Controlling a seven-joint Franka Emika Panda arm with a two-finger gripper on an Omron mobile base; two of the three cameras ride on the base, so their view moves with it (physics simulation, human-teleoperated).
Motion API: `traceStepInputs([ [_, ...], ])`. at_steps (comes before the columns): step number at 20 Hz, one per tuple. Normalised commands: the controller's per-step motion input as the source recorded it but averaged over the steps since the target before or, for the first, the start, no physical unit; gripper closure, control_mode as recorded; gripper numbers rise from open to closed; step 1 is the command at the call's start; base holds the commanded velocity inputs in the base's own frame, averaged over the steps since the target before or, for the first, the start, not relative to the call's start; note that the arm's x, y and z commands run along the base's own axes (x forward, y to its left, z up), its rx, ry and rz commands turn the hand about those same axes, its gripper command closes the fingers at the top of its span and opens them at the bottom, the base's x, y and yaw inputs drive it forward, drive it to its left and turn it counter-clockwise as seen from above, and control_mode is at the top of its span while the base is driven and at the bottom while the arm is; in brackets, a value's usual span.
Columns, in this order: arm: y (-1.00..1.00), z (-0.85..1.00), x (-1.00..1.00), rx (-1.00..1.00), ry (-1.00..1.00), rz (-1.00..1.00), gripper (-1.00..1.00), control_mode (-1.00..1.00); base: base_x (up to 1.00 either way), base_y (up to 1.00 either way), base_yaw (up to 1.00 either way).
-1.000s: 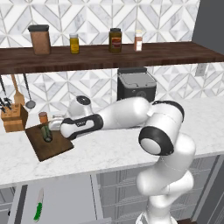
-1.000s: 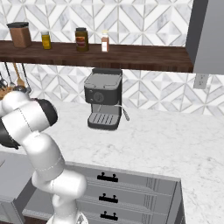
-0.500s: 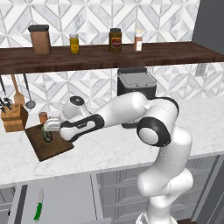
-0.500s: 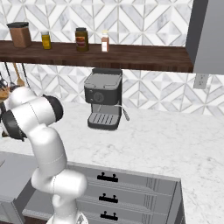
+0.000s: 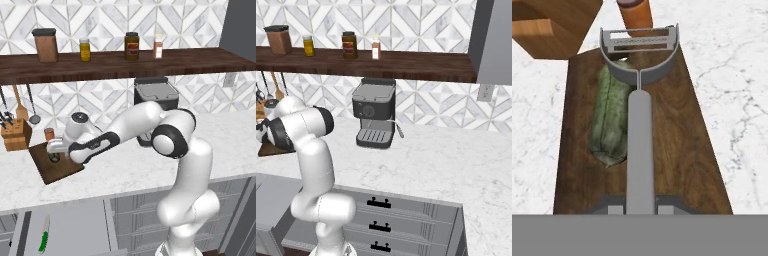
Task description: Place the appropriate cutting tool for cutting the cucumber skin on the cutting board.
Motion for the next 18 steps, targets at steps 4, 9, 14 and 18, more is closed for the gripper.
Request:
traceStepInputs([
  [4, 0.13, -0.01, 0.01, -0.01, 0.00, 0.00, 1.00, -1.00, 0.00, 0.00, 0.00],
  [9, 0.01, -0.18, 0.22, -0.04, 0.00, 0.00, 1.00, -1.00, 0.00, 0.00, 0.00],
  [14, 0.00, -0.34, 0.11, -0.08, 0.00, 0.00, 1.00, -1.00, 0.00, 0.00, 0.00],
  [18, 0.35, -0.07, 0.00, -0.07, 0.00, 0.01, -1.00, -1.00, 0.00, 0.00, 0.00],
])
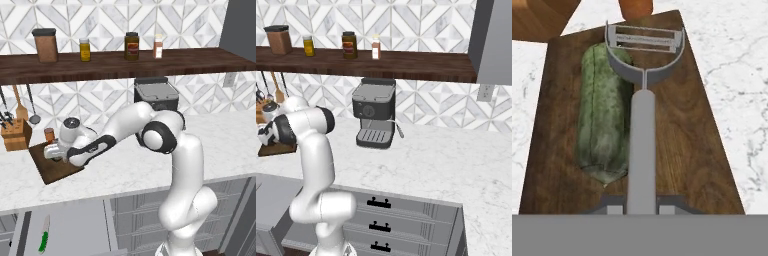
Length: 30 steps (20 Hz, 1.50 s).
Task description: Place the appropriate cutting tool for cutting the cucumber skin on the cutting board.
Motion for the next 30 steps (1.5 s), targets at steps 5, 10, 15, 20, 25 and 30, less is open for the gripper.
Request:
traceStepInputs([
  [5, 0.10, 0.00, -0.04, -0.01, 0.00, 0.01, -1.00, -1.00, 0.00, 0.00, 0.00],
  [10, 0.00, 0.00, -0.06, 0.00, 0.05, 0.00, -1.00, -1.00, 0.00, 0.00, 0.00],
  [15, 0.00, 0.00, -0.17, 0.00, 0.04, 0.00, -1.00, -1.00, 0.00, 0.00, 0.00],
  [20, 0.00, 0.44, -0.50, 0.00, -0.17, 0.00, -1.00, -1.00, 0.00, 0.00, 0.00],
  [25, -0.03, 0.75, -0.47, 0.00, -0.15, 0.00, -1.00, -1.00, 0.00, 0.00, 0.00],
  [30, -0.11, 0.01, -0.08, 0.04, -0.03, 0.00, -1.00, -1.00, 0.00, 0.00, 0.00],
])
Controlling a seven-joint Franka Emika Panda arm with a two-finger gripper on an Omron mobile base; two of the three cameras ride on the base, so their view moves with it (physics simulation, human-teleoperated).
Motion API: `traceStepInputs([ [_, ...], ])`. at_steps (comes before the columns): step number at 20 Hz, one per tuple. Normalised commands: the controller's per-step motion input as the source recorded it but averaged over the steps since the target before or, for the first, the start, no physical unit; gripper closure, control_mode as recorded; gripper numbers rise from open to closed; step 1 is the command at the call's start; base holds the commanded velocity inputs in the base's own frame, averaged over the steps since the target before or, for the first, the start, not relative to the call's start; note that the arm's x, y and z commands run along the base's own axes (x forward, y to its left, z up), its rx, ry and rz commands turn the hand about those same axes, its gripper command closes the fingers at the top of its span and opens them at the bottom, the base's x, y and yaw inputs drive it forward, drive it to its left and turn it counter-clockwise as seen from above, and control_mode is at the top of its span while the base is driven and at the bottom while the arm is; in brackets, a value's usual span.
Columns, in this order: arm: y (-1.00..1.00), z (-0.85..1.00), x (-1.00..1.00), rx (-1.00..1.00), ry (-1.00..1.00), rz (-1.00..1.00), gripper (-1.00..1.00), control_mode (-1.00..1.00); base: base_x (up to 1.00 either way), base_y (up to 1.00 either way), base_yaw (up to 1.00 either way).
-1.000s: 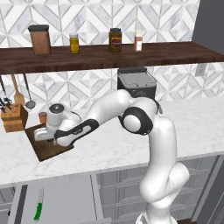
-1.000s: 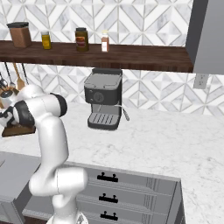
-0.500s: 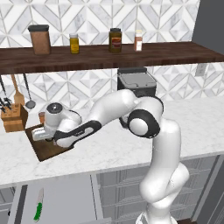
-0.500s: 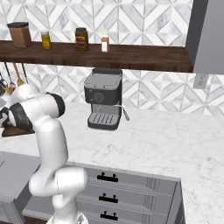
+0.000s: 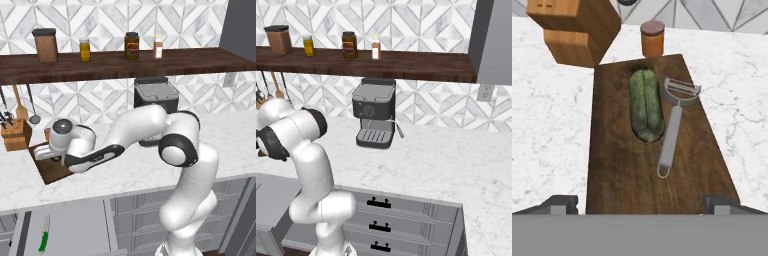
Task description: Place the appropriate cutting tool for cutting the cucumber skin on the cutting board.
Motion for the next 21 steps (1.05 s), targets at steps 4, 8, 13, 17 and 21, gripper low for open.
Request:
traceStepInputs([
  [4, -0.18, 0.42, -0.23, 0.06, 0.00, 0.00, -1.00, -1.00, 0.00, 0.00, 0.00],
  [8, -0.38, 0.67, -0.37, 0.09, 0.00, 0.00, -1.00, -1.00, 0.00, 0.00, 0.00],
  [13, -0.36, 0.46, -0.50, 0.08, 0.00, 0.00, -1.00, -1.00, 0.00, 0.00, 0.00],
  [17, -0.26, 0.00, -0.19, 0.05, -0.03, 0.00, -1.00, -1.00, 0.00, 0.00, 0.00],
  [21, -0.21, 0.00, -0.89, 0.00, -0.03, 0.00, -1.00, -1.00, 0.00, 0.00, 0.00],
])
